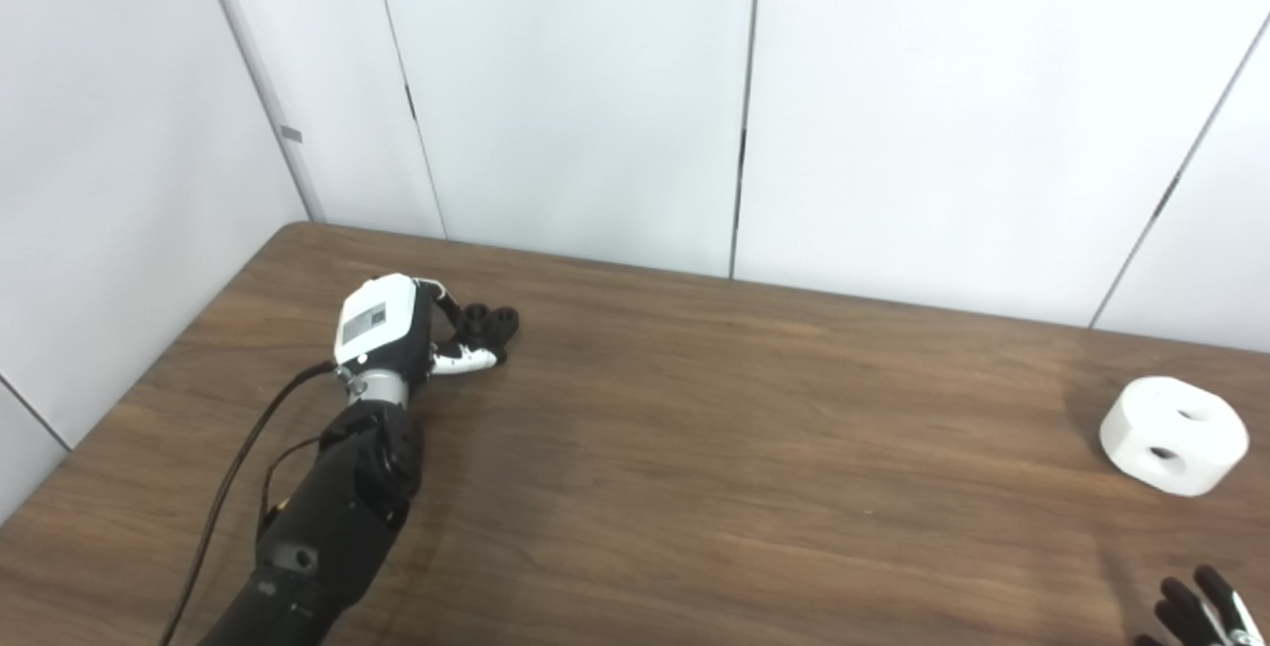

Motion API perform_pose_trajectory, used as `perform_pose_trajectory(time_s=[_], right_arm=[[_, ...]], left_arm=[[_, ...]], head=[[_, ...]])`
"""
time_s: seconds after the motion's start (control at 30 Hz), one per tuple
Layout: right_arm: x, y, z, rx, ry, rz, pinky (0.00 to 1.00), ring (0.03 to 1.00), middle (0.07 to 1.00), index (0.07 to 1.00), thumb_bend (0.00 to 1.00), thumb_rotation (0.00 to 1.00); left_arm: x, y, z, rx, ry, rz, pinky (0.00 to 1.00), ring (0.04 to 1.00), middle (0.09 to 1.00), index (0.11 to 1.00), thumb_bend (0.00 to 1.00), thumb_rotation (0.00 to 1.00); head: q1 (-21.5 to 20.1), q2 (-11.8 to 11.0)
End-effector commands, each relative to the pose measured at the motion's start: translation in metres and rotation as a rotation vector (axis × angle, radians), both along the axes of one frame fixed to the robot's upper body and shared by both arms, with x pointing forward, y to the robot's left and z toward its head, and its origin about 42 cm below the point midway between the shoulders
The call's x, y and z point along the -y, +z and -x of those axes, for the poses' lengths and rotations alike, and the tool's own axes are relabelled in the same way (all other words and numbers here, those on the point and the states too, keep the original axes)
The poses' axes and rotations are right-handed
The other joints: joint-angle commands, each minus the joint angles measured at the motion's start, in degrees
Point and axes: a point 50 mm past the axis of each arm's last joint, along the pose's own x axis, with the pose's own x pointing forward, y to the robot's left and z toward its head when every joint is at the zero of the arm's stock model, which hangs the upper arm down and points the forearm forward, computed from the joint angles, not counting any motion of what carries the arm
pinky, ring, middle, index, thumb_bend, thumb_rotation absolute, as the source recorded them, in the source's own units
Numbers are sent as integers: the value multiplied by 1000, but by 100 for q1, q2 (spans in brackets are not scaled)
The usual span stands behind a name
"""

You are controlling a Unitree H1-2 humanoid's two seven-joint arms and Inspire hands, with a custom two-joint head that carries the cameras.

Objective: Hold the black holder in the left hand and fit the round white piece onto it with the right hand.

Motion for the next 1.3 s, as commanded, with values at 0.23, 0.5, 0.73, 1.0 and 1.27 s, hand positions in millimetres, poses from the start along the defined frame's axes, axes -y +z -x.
perform_pose_trajectory(time_s=[0.23,0.5,0.73,1.0,1.27], right_arm=[[2,4,2,5,-3,6,871,943,939,976,552,1000],[-1,7,-1,12,-7,19,881,950,940,974,560,1000],[-5,6,-6,37,22,-3,921,977,963,990,603,1000],[-14,15,-11,36,9,7,907,970,960,990,607,1000],[-21,19,-17,21,-3,-4,862,935,936,972,633,1000]], left_arm=[[-2,37,-3,110,-49,-32,1000,877,773,486,523,52],[9,50,5,137,-130,-30,1000,874,775,486,522,52],[25,62,20,149,-225,-26,1000,879,785,487,522,53],[47,77,45,127,-363,-38,999,874,781,486,521,52],[82,90,76,67,-562,-8,981,870,786,486,520,48]], head=[[-27,31],[-58,31],[-151,66],[-304,282],[-566,518]])
